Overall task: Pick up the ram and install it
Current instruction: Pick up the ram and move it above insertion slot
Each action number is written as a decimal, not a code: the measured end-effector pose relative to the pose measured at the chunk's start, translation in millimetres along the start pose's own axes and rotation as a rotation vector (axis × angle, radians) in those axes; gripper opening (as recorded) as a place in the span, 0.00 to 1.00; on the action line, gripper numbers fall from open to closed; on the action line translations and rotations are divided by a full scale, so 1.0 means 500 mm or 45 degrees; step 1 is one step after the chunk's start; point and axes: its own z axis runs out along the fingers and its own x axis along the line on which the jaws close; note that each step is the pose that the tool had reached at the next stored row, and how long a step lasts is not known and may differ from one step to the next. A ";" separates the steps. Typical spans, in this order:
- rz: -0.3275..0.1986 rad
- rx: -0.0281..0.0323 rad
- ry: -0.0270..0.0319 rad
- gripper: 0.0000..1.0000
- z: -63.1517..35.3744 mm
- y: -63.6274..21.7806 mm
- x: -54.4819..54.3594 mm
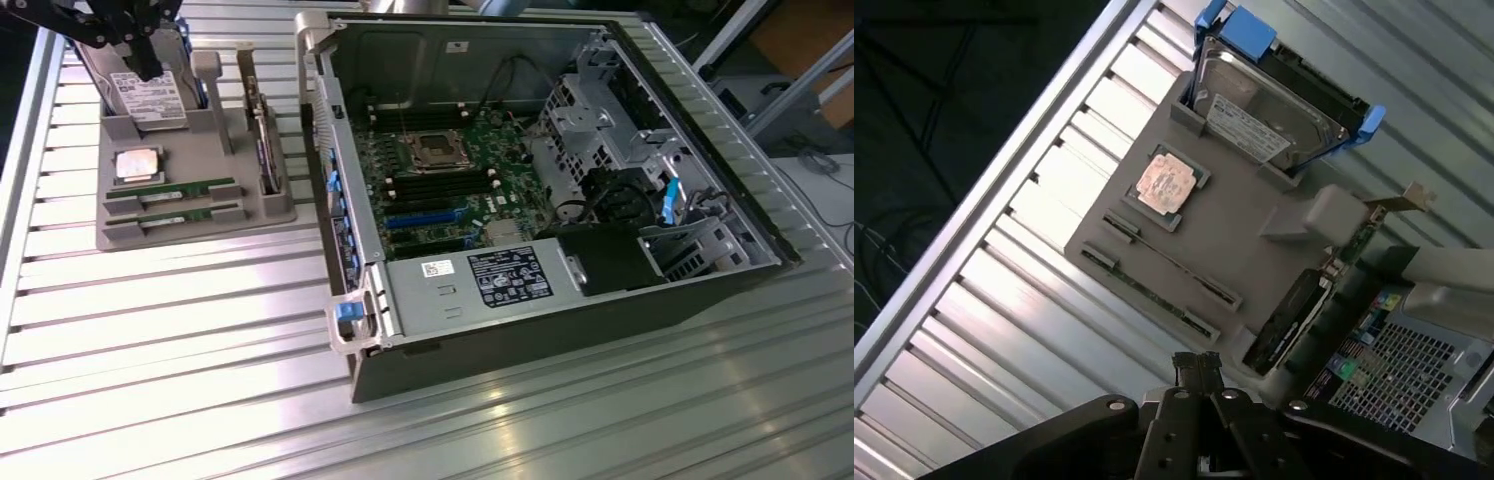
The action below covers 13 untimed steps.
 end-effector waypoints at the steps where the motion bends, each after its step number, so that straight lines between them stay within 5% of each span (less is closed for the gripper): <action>1: -0.028 -0.0007 0.0012 0.11 0.000 0.000 0.000; 5: -0.114 -0.0030 0.0050 0.11 0.000 0.000 0.000; 13: -0.439 -0.0114 0.0195 0.11 0.000 0.000 0.000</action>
